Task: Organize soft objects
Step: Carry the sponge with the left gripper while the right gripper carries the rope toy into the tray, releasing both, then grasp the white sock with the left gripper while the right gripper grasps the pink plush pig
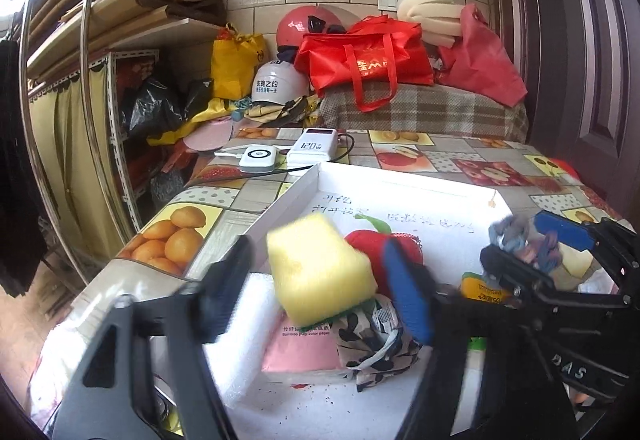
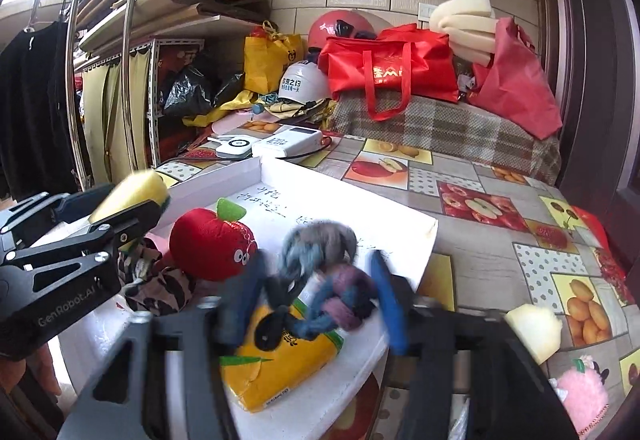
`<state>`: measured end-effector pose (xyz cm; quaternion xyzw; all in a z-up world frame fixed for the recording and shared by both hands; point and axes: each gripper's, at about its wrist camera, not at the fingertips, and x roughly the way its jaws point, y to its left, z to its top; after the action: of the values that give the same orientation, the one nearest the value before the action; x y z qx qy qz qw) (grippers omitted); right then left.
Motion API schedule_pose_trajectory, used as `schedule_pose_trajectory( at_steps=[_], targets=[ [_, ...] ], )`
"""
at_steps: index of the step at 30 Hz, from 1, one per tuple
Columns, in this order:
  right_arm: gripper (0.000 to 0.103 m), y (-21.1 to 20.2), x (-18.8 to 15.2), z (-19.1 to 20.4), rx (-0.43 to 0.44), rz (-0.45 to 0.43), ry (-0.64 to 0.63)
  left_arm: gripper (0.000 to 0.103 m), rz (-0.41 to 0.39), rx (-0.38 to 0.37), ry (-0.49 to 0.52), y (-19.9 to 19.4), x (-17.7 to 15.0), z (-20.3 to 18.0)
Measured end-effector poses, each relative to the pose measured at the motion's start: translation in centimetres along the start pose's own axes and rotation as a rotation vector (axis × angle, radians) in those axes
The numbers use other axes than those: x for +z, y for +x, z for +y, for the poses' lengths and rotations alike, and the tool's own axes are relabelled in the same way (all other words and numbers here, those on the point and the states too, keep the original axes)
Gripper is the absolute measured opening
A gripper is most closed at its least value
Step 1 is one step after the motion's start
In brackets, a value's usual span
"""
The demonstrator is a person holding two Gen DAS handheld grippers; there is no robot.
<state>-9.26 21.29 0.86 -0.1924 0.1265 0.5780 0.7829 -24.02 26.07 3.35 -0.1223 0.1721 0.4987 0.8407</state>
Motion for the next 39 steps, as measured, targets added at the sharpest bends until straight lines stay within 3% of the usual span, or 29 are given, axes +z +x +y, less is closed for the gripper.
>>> schedule_pose_trajectory(
  at_steps=[1, 3, 9, 11, 18, 23, 25, 32, 39],
  targets=[
    [0.084, -0.1, 0.0, 0.0, -0.014, -0.005, 0.001, 0.090, -0.001, 0.002, -0.020, 0.0, 0.0, 0.4],
    [0.086, -0.1, 0.0, -0.3, -0.014, -0.012, 0.013, 0.096, 0.008, -0.011, -0.049, 0.3, 0.0, 1.1],
    [0.092, -0.3, 0.0, 0.0, -0.029, -0.029, -0.003, 0.096, -0.024, -0.001, -0.046, -0.4, 0.0, 1.0],
    [0.103, -0.5, 0.1, 0.4, -0.034, -0.039, -0.016, 0.096, -0.031, 0.001, -0.041, -0.5, 0.0, 0.9],
    [0.103, -1.5, -0.2, 0.5, -0.080, -0.074, -0.018, 0.096, -0.061, 0.004, -0.061, -1.1, 0.0, 1.2],
    [0.103, -2.9, -0.8, 0.6, -0.146, -0.085, -0.004, 0.096, -0.129, 0.023, -0.032, -2.5, -0.3, 0.4],
    [0.103, -3.7, -1.1, 0.4, -0.143, -0.102, 0.010, 0.103, -0.126, 0.036, -0.011, -2.6, -0.4, 0.0],
    [0.103, -5.6, -1.9, -2.5, -0.078, -0.162, 0.157, 0.103, -0.124, 0.054, -0.021, -2.8, -0.5, 0.0],
    [0.103, -8.8, -3.5, -4.4, -0.096, -0.183, 0.136, 0.103, -0.123, 0.010, -0.026, -3.4, -0.9, -0.3]
  ],
)
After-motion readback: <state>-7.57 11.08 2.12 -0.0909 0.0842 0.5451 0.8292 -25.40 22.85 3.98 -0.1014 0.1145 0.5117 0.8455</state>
